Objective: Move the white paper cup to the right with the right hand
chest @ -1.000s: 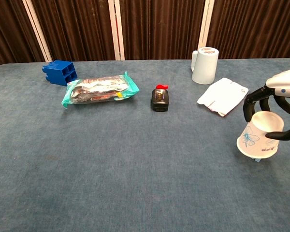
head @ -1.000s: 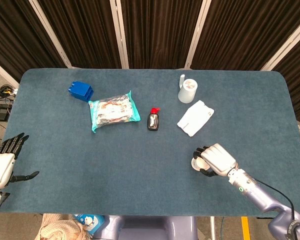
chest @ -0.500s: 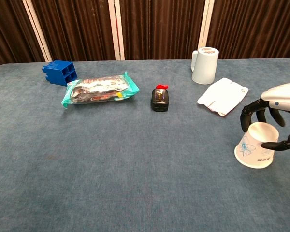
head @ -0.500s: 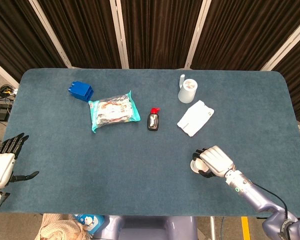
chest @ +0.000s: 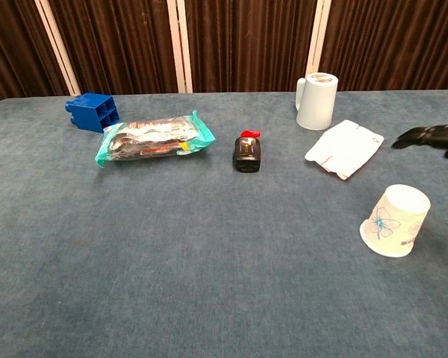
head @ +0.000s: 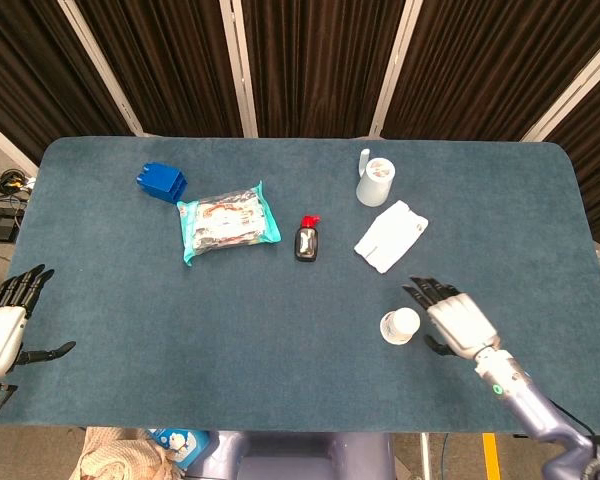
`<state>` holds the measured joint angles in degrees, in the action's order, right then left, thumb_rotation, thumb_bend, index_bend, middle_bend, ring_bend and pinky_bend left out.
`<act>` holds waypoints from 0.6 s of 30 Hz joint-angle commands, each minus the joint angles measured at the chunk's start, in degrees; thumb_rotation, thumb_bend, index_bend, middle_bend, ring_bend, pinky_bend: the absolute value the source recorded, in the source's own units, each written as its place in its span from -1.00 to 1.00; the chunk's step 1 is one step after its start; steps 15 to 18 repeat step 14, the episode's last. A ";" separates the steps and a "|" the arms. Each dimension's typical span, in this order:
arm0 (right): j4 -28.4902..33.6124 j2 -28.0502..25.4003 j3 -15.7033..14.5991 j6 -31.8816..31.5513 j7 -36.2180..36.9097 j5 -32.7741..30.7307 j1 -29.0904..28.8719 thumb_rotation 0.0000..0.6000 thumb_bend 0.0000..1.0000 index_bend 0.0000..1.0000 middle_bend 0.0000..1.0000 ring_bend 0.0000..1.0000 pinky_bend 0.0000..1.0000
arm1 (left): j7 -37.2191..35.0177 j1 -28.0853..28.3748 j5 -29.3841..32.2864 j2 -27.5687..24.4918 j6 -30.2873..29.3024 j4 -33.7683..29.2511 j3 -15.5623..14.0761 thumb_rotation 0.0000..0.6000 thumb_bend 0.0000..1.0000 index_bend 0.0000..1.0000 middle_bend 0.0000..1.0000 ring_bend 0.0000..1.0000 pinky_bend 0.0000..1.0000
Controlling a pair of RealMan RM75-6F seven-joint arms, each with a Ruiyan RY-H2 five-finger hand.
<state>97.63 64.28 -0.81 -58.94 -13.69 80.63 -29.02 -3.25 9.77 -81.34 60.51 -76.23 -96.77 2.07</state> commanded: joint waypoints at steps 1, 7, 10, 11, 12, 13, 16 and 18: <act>1.51 -1.82 -0.31 -9.47 -2.23 -0.91 6.00 1.00 -0.23 -1.00 -1.00 -0.99 -0.66 | 0.07 -0.17 -0.41 -0.05 -0.40 0.23 -0.12 1.00 -1.00 -1.00 -1.00 -1.00 -1.00; 4.29 -3.95 -0.77 -22.12 -1.30 -3.08 15.20 1.00 -0.23 -1.00 -1.00 -1.00 -0.74 | 1.02 -0.60 -2.32 0.05 -1.61 0.63 -0.80 1.00 -1.00 -1.00 -1.00 -1.00 -1.00; 5.31 -5.27 -0.92 -26.76 1.45 -3.19 18.85 1.00 -0.23 -1.00 -1.00 -1.00 -0.74 | 1.37 -0.78 -3.20 0.22 -2.15 0.88 -1.10 1.00 -1.00 -1.00 -1.00 -1.00 -1.00; 5.15 -5.53 -1.18 -28.39 2.17 -2.76 20.15 1.00 -0.23 -1.00 -1.00 -1.00 -0.74 | 1.43 -0.84 -3.49 0.27 -2.38 0.98 -1.17 1.00 -1.00 -1.00 -1.00 -1.00 -1.00; 4.76 -5.65 -1.36 -30.25 2.79 -2.41 21.53 1.00 -0.23 -1.00 -1.00 -1.00 -0.74 | 1.48 -0.90 -3.76 0.35 -2.60 1.10 -1.22 1.00 -1.00 -1.00 -1.00 -1.00 -1.00; 4.59 -5.65 -1.42 -30.80 2.97 -2.23 21.94 1.00 -0.23 -1.00 -1.00 -1.00 -0.74 | 1.51 -0.93 -3.87 0.38 -2.69 1.15 -1.24 1.00 -1.00 -1.00 -1.00 -1.00 -1.00; 4.14 -5.63 -1.64 -32.20 3.37 -1.94 23.02 1.00 -0.23 -1.00 -1.00 -1.00 -0.74 | 1.57 -0.98 -4.11 0.44 -2.89 1.24 -1.29 1.00 -1.00 -1.00 -1.00 -1.00 -1.00; 4.14 -5.63 -1.64 -32.20 3.37 -1.94 23.02 1.00 -0.23 -1.00 -1.00 -1.00 -0.74 | 1.57 -0.98 -4.11 0.44 -2.89 1.24 -1.29 1.00 -1.00 -1.00 -1.00 -1.00 -1.00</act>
